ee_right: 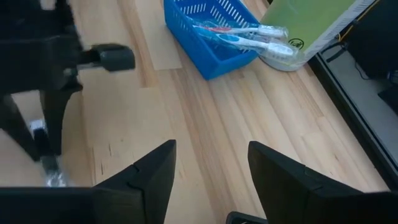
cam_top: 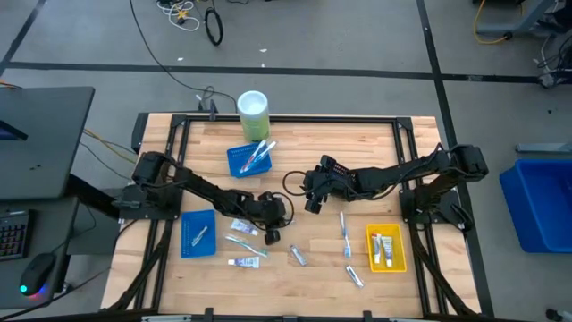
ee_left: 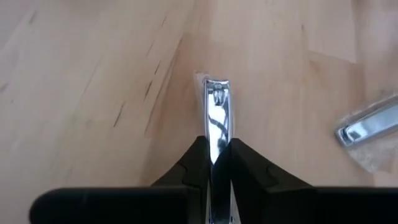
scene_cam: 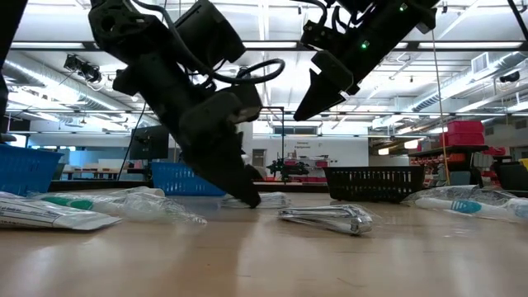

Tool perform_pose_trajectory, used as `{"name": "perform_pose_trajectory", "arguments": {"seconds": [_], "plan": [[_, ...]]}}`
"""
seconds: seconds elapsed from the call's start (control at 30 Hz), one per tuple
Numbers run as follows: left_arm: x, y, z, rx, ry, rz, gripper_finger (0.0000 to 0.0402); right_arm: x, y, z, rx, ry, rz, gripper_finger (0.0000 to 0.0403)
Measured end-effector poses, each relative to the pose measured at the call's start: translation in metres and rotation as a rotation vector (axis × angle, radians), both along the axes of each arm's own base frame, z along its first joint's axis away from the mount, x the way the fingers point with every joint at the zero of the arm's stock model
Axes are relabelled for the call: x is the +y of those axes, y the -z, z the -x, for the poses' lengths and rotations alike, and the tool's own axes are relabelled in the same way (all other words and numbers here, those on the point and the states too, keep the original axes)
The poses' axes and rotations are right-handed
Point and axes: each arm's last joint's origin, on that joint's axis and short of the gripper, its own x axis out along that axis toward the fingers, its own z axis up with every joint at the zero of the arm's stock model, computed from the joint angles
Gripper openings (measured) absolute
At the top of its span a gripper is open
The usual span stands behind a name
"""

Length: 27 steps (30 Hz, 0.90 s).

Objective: Pick & Place Travel size toiletries
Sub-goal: Put the silver nail cutter into the bottom blue bin

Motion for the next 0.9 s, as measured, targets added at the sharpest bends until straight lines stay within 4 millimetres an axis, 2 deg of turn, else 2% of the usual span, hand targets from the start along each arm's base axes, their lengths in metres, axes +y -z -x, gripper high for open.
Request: {"name": "perform_pose_trajectory", "arguments": {"seconds": [0.1, 0.2, 0.33, 0.5, 0.7, 0.9], "plan": [[0.004, -0.013, 0.009, 0.045, -0.040, 0.027, 0.0049, 0.000, 0.000, 0.000, 0.000, 0.000, 0.000, 0.0209], [0.007, -0.040, 0.024, 0.078, -0.093, 0.057, 0.0049, 0.000, 0.000, 0.000, 0.005, 0.000, 0.001, 0.0206], [0.005, -0.077, 0.057, 0.141, -0.167, 0.077, 0.0049, 0.000, 0.000, 0.000, 0.005, 0.000, 0.000, 0.0204], [-0.006, -0.120, 0.101, 0.100, -0.304, 0.078, 0.0050, 0.000, 0.001, 0.001, 0.010, 0.000, 0.001, 0.0206], [-0.022, -0.134, 0.157, 0.224, -0.469, 0.142, 0.0050, 0.000, 0.002, 0.002, 0.024, -0.002, 0.001, 0.0202], [-0.035, -0.130, 0.189, 0.381, -0.671, 0.203, 0.0051, 0.000, 0.002, 0.002, 0.029, -0.005, -0.003, 0.0204]]}}
